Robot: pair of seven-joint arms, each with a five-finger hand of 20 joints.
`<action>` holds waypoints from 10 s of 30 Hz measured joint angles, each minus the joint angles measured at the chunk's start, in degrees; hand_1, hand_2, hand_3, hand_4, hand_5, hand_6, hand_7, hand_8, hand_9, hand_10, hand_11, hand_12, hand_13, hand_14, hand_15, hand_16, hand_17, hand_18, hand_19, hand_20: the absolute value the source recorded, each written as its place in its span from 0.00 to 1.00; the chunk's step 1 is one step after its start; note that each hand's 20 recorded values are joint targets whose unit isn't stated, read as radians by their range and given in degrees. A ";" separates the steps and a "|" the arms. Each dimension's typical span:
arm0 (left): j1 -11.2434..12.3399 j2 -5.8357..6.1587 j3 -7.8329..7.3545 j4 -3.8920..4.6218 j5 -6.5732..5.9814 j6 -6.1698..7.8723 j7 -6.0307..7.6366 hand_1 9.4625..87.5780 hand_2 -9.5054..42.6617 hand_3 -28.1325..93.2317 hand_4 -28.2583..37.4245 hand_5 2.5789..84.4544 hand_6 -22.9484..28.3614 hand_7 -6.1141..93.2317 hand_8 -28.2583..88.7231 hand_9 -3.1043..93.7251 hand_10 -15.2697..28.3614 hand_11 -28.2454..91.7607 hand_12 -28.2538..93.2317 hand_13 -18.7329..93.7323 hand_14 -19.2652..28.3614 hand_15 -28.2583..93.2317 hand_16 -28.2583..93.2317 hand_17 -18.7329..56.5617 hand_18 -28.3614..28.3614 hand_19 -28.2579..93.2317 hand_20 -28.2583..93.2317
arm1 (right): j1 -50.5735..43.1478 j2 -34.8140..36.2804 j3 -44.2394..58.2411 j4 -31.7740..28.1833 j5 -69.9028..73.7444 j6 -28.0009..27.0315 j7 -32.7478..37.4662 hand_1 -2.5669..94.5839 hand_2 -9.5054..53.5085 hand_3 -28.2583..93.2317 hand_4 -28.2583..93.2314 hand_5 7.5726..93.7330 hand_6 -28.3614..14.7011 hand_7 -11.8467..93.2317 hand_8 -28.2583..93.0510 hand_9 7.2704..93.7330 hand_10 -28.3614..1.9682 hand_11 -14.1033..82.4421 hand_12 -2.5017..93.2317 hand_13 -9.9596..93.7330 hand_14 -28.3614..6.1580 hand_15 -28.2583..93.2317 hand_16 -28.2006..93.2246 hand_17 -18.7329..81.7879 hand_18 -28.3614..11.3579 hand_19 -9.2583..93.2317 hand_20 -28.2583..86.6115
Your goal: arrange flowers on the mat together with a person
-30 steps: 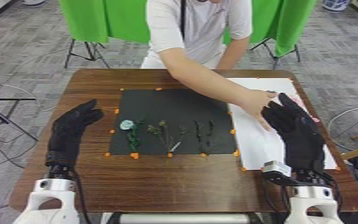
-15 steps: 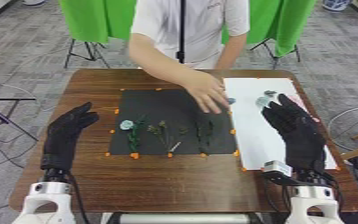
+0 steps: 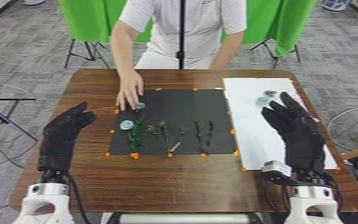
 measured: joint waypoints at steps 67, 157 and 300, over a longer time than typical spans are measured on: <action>0.40 0.16 -0.28 0.06 -0.85 0.43 0.41 0.20 0.16 0.76 0.15 0.54 0.52 0.20 0.19 0.52 0.66 0.42 0.36 0.51 0.77 0.38 0.27 0.33 0.73 0.31 0.38 | 28.04 39.32 1.09 21.14 -75.39 -25.94 22.23 0.43 0.00 0.83 0.00 0.56 0.70 0.28 0.14 0.72 0.49 0.31 0.19 0.78 0.54 0.45 0.41 0.62 0.33 0.61 0.61; -1.36 1.13 1.88 1.32 -2.29 5.85 -2.48 0.23 0.52 0.76 0.01 0.56 0.51 0.22 0.18 0.54 0.66 0.43 0.35 0.52 0.76 0.41 0.25 0.34 0.71 0.33 0.39 | 63.21 20.25 -59.24 31.42 -89.93 9.85 13.28 0.65 0.00 0.72 0.00 0.85 0.78 0.33 0.24 1.00 0.71 0.22 0.34 1.00 0.82 0.61 0.43 0.81 0.46 0.97 0.51; -0.49 0.56 1.17 0.34 0.56 0.94 -2.82 0.20 0.27 0.77 0.10 0.55 0.52 0.21 0.19 0.52 0.66 0.42 0.36 0.50 0.77 0.39 0.26 0.32 0.73 0.32 0.38 | -2.62 -1.59 3.82 0.46 -4.61 7.73 -4.15 0.14 0.24 0.90 0.09 0.52 0.64 0.24 0.15 0.53 0.43 0.22 0.15 0.54 0.41 0.35 0.39 0.43 0.38 0.16 0.54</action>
